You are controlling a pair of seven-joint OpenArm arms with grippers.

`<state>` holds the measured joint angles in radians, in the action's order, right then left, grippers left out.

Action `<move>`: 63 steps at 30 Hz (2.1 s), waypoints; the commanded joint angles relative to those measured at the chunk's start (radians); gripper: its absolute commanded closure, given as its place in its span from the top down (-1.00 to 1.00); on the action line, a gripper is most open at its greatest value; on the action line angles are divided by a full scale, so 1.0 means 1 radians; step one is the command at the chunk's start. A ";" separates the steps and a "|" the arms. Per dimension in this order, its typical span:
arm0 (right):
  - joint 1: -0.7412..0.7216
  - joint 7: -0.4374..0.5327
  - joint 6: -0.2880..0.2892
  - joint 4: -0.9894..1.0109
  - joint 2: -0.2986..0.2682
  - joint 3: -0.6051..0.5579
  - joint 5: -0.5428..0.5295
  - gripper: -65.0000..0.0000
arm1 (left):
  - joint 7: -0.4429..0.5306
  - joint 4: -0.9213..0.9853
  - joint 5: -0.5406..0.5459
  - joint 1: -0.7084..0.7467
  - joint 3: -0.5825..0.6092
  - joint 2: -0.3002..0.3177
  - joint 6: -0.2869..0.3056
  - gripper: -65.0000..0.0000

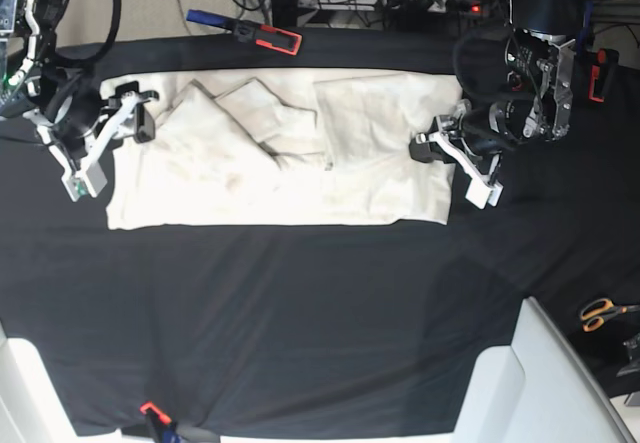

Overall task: Fold the T-shirt properly
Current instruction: 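Pull the folded edge outward with the left gripper to straighten it, then open the left gripper and retract it away from the shirt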

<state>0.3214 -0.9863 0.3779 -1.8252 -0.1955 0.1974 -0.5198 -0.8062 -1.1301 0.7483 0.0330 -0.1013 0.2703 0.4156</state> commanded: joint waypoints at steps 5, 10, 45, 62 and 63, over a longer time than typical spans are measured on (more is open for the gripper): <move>-0.006 0.020 0.005 0.038 -0.008 0.006 -0.012 -0.12 | 0.005 -0.014 -0.003 -0.006 -0.002 0.010 -0.007 -1.00; -0.008 0.020 0.005 0.045 -0.008 0.006 -0.012 -0.12 | 0.005 -0.014 -0.005 -0.006 -0.002 0.016 -0.008 -0.52; -0.282 -0.239 0.197 0.493 -0.017 0.385 -0.472 0.67 | 0.009 -0.614 -0.039 0.344 -0.549 0.111 -0.291 1.00; -0.324 -0.078 0.320 0.744 -0.035 0.313 -0.184 0.67 | 0.009 -0.640 -0.215 0.374 -0.556 0.100 -0.284 1.00; -0.324 -0.078 0.320 0.744 -0.032 0.300 -0.184 0.67 | 0.009 -0.640 -0.215 0.374 -0.556 0.100 -0.284 1.00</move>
<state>0.0048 -1.0500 0.6983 -1.0771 -0.2260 0.5003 -0.7074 -0.8192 -1.7527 0.5270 0.4076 -0.6510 0.3527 0.1307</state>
